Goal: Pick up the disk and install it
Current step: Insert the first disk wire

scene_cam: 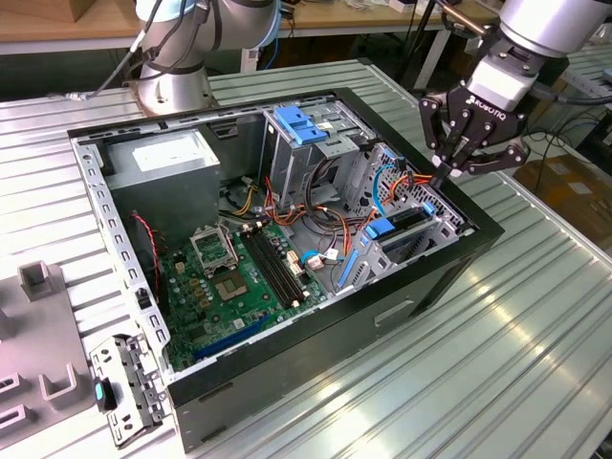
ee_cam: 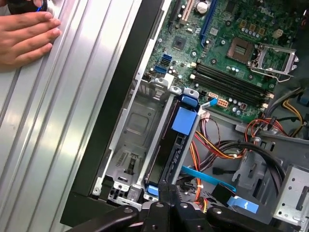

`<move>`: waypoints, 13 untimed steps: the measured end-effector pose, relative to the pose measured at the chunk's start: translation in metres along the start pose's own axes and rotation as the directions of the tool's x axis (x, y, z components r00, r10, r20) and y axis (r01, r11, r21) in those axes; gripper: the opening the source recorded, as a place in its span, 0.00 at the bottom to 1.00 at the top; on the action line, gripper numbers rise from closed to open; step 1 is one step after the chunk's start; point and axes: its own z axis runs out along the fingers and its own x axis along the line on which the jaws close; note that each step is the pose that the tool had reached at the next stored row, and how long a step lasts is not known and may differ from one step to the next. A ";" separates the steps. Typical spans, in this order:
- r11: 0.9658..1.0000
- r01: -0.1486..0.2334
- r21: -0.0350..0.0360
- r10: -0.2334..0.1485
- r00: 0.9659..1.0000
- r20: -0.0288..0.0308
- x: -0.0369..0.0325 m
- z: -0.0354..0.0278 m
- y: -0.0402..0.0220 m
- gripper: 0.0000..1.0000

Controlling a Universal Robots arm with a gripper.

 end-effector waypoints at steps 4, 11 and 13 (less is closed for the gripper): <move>1.000 0.016 0.000 -0.016 1.000 0.000 0.0024 0.0003 -0.0116 0.11; 1.000 0.022 -0.001 -0.022 1.000 0.000 0.0040 0.0004 -0.0229 0.11; 1.000 0.023 -0.001 -0.023 1.000 0.000 0.0040 0.0004 -0.0229 0.11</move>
